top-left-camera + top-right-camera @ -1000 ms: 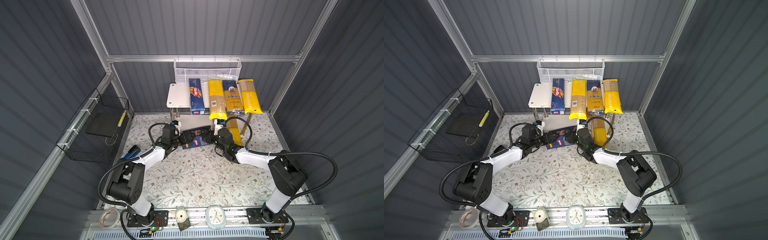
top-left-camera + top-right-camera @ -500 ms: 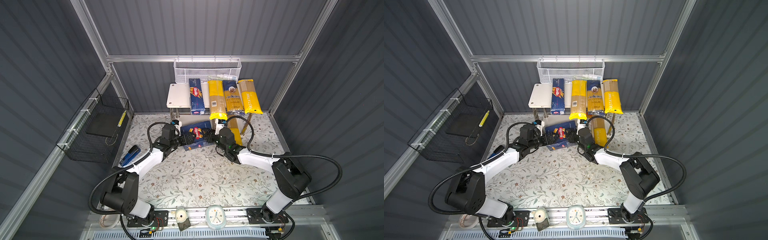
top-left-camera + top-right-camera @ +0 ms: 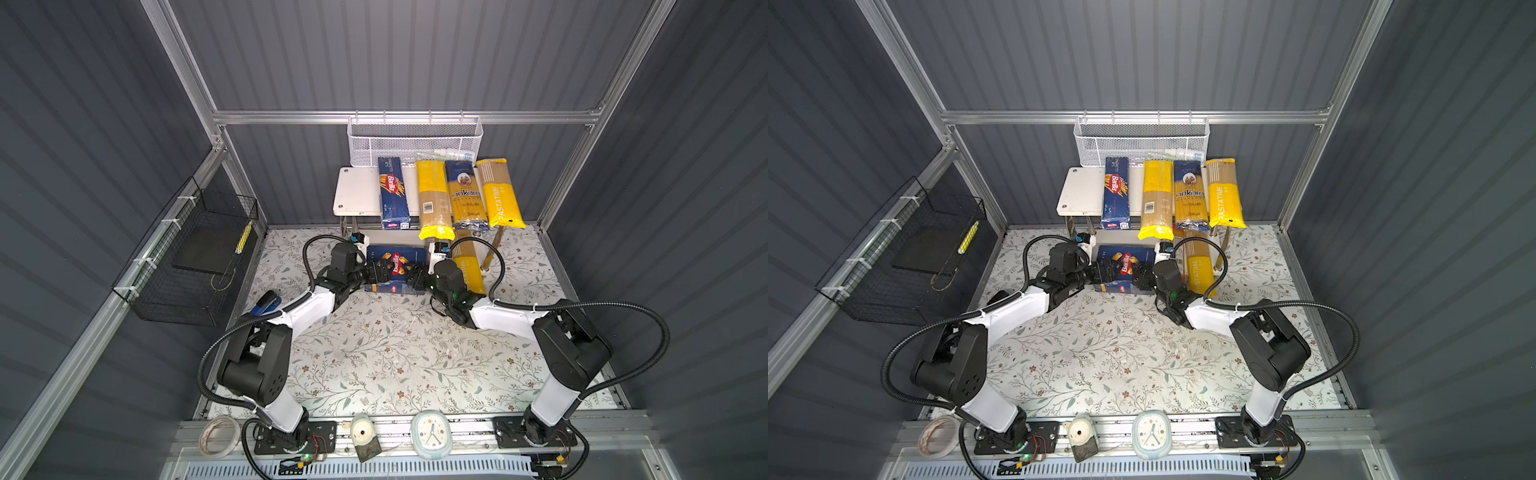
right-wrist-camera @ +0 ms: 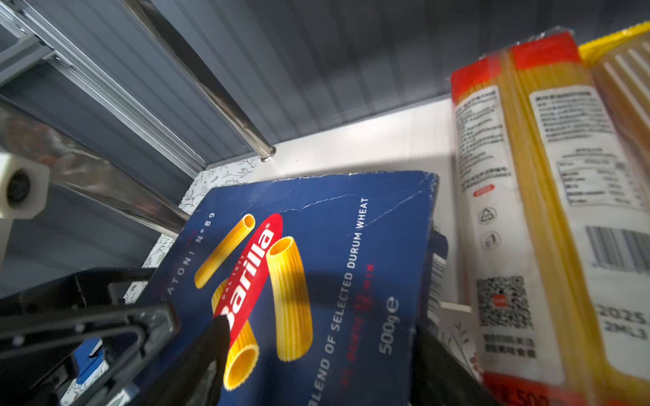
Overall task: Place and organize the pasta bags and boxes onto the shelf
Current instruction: 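Push the blue rigatoni box onto the lower shelf tier with both grippers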
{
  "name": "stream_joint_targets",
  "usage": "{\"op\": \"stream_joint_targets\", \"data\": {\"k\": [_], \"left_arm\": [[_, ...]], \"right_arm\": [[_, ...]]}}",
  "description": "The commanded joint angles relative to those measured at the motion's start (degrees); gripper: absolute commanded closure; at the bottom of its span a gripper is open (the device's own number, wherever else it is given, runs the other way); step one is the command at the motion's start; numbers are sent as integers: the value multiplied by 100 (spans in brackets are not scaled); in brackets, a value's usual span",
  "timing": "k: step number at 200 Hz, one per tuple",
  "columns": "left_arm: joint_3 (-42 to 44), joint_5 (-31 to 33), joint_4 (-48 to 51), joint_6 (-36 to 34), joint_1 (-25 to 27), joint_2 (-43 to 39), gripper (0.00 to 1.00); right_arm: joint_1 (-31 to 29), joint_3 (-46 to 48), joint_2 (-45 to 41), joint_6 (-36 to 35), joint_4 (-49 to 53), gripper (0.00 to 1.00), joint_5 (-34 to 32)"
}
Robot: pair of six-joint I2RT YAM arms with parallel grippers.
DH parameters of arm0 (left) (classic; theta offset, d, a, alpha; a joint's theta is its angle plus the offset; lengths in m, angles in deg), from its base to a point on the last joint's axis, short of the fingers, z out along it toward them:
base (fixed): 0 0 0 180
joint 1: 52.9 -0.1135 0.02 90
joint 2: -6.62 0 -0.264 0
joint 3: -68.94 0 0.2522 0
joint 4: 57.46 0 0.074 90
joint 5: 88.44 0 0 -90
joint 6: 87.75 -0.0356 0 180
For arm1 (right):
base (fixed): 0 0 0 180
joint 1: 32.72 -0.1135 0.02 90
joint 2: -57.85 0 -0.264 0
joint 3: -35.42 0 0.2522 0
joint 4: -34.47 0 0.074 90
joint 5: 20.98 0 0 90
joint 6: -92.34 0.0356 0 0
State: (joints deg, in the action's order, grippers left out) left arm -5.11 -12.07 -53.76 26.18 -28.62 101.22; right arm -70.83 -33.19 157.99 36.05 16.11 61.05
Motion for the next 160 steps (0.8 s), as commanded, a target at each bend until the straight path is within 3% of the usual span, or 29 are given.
{"op": "stream_joint_targets", "data": {"k": [1,106,160], "left_arm": [[-484,-988,-1062,-204,500,50,1],[-725,-624,-836,-87,125,641,1],[-1228,-145,-31,-404,-79,949,0]], "right_arm": [[-259,-255,90,153,-981,24,1154],[-155,-823,637,168,-933,20,769],[61,-922,669,164,-586,19,525]]}}
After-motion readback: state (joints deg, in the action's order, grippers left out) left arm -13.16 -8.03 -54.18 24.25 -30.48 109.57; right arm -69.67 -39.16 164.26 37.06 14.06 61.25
